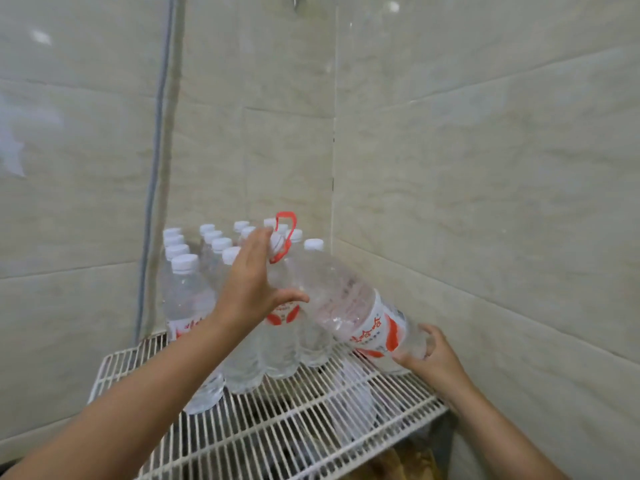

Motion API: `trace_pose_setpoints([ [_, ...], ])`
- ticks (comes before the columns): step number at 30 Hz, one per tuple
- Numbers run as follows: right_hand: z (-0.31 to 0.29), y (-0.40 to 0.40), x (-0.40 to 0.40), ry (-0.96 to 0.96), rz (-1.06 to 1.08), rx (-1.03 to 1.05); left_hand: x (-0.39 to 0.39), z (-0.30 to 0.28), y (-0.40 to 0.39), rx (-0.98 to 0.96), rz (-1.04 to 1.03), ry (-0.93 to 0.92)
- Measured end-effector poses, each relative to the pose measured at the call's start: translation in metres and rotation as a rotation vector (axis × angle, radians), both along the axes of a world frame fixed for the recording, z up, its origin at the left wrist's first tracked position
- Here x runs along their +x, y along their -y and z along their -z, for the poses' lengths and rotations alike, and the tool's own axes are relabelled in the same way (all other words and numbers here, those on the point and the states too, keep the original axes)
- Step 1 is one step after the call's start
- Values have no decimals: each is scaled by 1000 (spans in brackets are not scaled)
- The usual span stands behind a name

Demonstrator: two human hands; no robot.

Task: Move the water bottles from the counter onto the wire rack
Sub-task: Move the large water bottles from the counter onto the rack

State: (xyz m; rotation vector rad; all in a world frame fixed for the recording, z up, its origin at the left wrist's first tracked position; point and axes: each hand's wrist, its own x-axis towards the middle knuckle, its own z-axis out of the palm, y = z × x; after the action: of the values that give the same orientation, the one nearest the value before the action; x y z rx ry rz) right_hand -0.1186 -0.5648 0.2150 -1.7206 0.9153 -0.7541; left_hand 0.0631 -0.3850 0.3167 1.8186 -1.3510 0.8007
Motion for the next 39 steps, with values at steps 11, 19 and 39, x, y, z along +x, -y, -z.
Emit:
trace_pose_setpoints([
  [11,-17,49,29,-490,-145,-478,-6,-57,97,223,69,-21],
  [19,-10,39,57,-32,94,-535,-17,-56,138,218,126,50],
  [39,4,71,183,134,178,-481,35,28,80,203,-586,316],
])
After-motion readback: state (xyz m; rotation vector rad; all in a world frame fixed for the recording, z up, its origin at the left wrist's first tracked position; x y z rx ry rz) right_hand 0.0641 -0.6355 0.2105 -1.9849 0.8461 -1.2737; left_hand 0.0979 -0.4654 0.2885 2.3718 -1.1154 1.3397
